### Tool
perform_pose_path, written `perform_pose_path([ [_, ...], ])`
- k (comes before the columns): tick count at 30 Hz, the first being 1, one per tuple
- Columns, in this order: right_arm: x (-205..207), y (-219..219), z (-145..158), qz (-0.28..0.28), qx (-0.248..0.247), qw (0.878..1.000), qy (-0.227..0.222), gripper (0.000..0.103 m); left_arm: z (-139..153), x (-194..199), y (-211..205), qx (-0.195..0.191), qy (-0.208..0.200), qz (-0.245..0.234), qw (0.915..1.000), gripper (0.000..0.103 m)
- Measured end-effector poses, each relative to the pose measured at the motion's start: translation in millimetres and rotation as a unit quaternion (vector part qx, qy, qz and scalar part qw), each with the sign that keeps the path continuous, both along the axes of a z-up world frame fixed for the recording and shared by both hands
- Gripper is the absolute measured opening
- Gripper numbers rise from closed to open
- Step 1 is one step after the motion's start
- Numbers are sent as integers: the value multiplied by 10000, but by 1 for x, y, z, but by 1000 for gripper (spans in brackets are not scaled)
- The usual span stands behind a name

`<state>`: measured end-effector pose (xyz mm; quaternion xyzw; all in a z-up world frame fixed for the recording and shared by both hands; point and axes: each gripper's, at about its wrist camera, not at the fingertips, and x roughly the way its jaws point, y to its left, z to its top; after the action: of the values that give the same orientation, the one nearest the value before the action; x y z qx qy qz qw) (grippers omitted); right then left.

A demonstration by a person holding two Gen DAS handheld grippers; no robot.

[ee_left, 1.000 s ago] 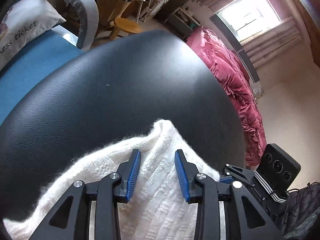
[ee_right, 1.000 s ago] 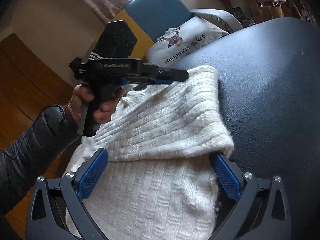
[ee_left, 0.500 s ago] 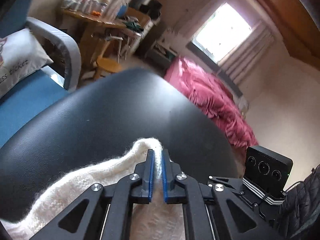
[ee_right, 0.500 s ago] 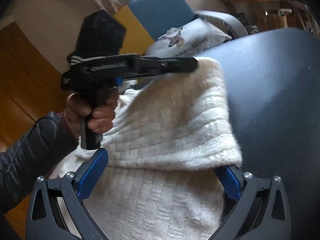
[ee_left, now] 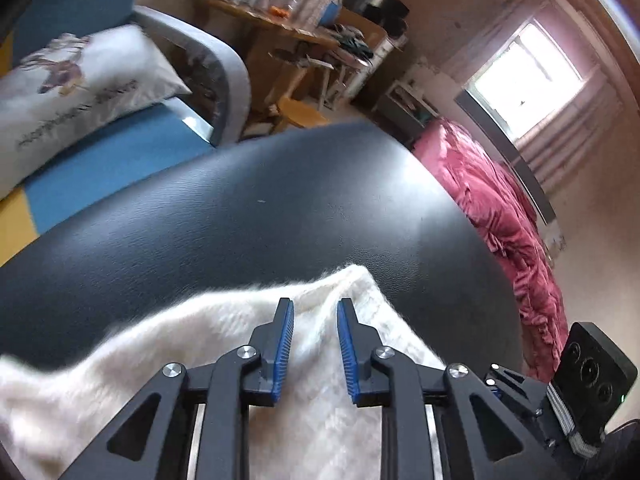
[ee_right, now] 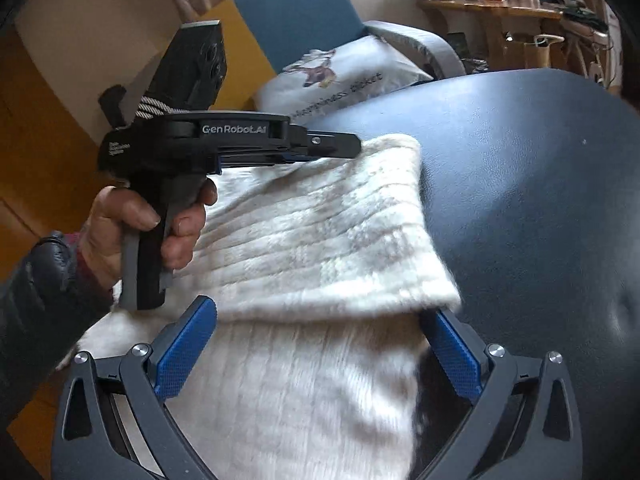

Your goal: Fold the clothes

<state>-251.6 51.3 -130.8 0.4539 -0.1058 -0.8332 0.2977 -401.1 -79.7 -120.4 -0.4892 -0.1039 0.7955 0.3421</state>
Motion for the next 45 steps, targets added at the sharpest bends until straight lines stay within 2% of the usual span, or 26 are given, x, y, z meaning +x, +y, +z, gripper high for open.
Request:
perform_pose_path([
  [3, 12, 20, 16, 165, -379, 9991, 138, 103, 11, 23, -22, 428, 80, 226, 9988, 22],
  [7, 3, 22, 33, 416, -836, 9953, 271, 103, 8, 51, -37, 592, 60, 367, 9976, 22],
  [15, -44, 0, -11, 248, -386, 9962, -739, 103, -17, 78, -53, 447, -176, 616, 9969, 22],
  [20, -37, 3, 8, 364, -525, 9973, -366, 103, -8, 83, -64, 547, -8, 832, 9950, 23],
  [24, -57, -15, 23, 647, -535, 9965, -30, 103, -2, 92, -83, 697, 119, 1146, 9909, 23],
  [27, -87, -27, 4, 420, 70, 9985, -349, 103, -4, 94, -92, 680, 110, 1280, 9894, 23],
  [28, -90, -29, 2, 390, 167, 9984, -382, 103, -5, 95, -95, 674, 107, 1324, 9888, 19],
  [31, -91, -31, 1, 396, 271, 9982, -348, 103, -6, 98, -104, 656, 97, 1458, 9871, 22],
  [35, -81, -45, 20, 726, 514, 9959, 148, 103, -9, 102, -117, 628, 85, 1637, 9845, 23],
  [37, -82, -60, 27, 1083, 642, 9912, 417, 103, -9, 101, -122, 452, 72, 1766, 9832, 23],
  [39, -90, -78, 21, 1349, 923, 9855, 460, 103, -10, 101, -127, 275, 60, 1894, 9815, 23],
  [42, -109, -94, -6, 1245, 1618, 9789, 93, 103, -15, 102, -133, 149, 88, 1987, 9799, 20],
  [45, -110, -94, -11, 1189, 1737, 9773, 256, 103, -16, 107, -137, 196, 68, 2059, 9784, 20],
])
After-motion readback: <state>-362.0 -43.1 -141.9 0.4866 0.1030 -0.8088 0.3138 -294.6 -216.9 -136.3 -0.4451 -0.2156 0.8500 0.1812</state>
